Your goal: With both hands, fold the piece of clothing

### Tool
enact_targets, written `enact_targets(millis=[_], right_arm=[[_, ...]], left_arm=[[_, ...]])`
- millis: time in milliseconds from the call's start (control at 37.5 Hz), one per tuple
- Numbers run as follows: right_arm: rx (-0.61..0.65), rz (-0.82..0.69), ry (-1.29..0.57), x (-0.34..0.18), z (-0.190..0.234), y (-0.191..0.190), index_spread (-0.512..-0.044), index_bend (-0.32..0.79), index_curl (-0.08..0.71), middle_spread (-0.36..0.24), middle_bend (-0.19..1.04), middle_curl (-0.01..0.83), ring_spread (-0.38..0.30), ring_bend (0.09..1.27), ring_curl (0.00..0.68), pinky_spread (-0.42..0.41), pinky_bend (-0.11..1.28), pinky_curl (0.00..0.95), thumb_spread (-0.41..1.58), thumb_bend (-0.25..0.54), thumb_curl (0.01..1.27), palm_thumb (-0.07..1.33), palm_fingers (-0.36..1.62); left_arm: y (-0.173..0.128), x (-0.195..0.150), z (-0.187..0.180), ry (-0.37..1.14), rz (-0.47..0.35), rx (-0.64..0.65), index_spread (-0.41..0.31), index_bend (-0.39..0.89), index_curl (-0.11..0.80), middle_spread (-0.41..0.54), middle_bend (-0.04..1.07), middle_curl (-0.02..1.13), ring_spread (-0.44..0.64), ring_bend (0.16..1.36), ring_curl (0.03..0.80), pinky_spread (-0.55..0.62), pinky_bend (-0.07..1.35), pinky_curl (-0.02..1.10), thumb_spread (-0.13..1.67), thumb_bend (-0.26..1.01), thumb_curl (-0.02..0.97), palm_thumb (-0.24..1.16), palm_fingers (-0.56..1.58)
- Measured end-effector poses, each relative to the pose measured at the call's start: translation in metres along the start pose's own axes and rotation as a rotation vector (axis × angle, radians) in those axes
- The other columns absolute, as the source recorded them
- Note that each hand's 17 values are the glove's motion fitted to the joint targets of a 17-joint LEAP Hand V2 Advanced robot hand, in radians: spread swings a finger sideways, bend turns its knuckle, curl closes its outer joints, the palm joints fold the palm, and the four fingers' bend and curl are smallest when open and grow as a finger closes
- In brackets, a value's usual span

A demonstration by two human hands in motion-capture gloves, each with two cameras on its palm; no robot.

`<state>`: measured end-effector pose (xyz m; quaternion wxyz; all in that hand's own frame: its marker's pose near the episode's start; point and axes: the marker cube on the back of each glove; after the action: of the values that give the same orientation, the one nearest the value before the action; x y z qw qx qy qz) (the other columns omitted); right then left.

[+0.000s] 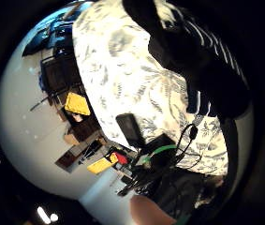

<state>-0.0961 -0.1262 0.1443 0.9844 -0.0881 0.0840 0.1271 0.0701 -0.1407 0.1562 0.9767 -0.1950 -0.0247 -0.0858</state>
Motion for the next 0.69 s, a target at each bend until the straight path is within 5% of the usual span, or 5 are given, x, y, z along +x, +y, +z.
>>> enact_targets(millis=[160, 320, 480, 587, 694], right_arm=[[0.173, -0.060, -0.032, -0.056, -0.048, -0.001, -0.220, 0.16, 0.261, -0.157, 0.49, 0.520, -0.225, 0.73, 0.471, -0.320, 0.67, 0.411, 0.49, 0.007, 0.54, 0.97, 1.31], [0.165, -0.227, -0.099, -0.147, -0.054, 0.032, -0.225, 0.18, 0.303, -0.154, 0.51, 0.527, -0.225, 0.72, 0.474, -0.315, 0.67, 0.421, 0.39, -0.017, 0.59, 0.99, 1.32], [-0.027, -0.476, -0.168, -0.237, -0.006, 0.072, -0.229, 0.16, 0.327, -0.153, 0.50, 0.532, -0.218, 0.73, 0.484, -0.296, 0.72, 0.446, 0.34, -0.031, 0.62, 0.98, 1.28], [-0.072, -0.738, -0.346, -0.281, 0.025, 0.099, -0.225, 0.03, 0.279, -0.145, 0.45, 0.515, -0.208, 0.76, 0.489, -0.284, 0.78, 0.458, 0.58, -0.030, 0.60, 0.93, 1.15], [0.033, -0.716, -0.420, -0.294, 0.036, 0.107, -0.227, 0.04, 0.253, -0.136, 0.35, 0.485, -0.188, 0.74, 0.480, -0.270, 0.77, 0.451, 0.78, -0.042, 0.54, 0.85, 1.05]], left_arm=[[0.026, -0.038, -0.028, 0.022, -0.041, 0.023, -0.113, 0.09, 0.110, 0.361, 0.19, 0.24, 0.48, 0.68, 0.337, 0.39, 0.97, 0.37, 1.22, -0.01, 0.189, 0.02, -0.02], [0.045, -0.074, -0.041, 0.052, -0.075, 0.073, -0.115, 0.09, 0.114, 0.343, 0.19, 0.26, 0.45, 0.71, 0.336, 0.38, 0.97, 0.37, 1.26, 0.00, 0.191, 0.06, 0.00], [-0.012, -0.093, -0.032, 0.063, -0.085, 0.106, -0.112, 0.10, 0.122, 0.328, 0.20, 0.27, 0.44, 0.71, 0.330, 0.37, 0.97, 0.36, 1.30, 0.00, 0.188, 0.08, 0.02], [-0.009, -0.104, -0.023, 0.071, -0.069, 0.067, -0.111, 0.10, 0.127, 0.323, 0.19, 0.28, 0.43, 0.72, 0.328, 0.36, 0.97, 0.36, 1.31, 0.00, 0.185, 0.08, 0.02], [0.008, -0.117, -0.013, 0.072, 0.065, -0.057, -0.090, 0.11, 0.135, 0.320, 0.19, 0.28, 0.43, 0.72, 0.325, 0.36, 0.97, 0.36, 1.32, 0.00, 0.185, 0.09, 0.03]])
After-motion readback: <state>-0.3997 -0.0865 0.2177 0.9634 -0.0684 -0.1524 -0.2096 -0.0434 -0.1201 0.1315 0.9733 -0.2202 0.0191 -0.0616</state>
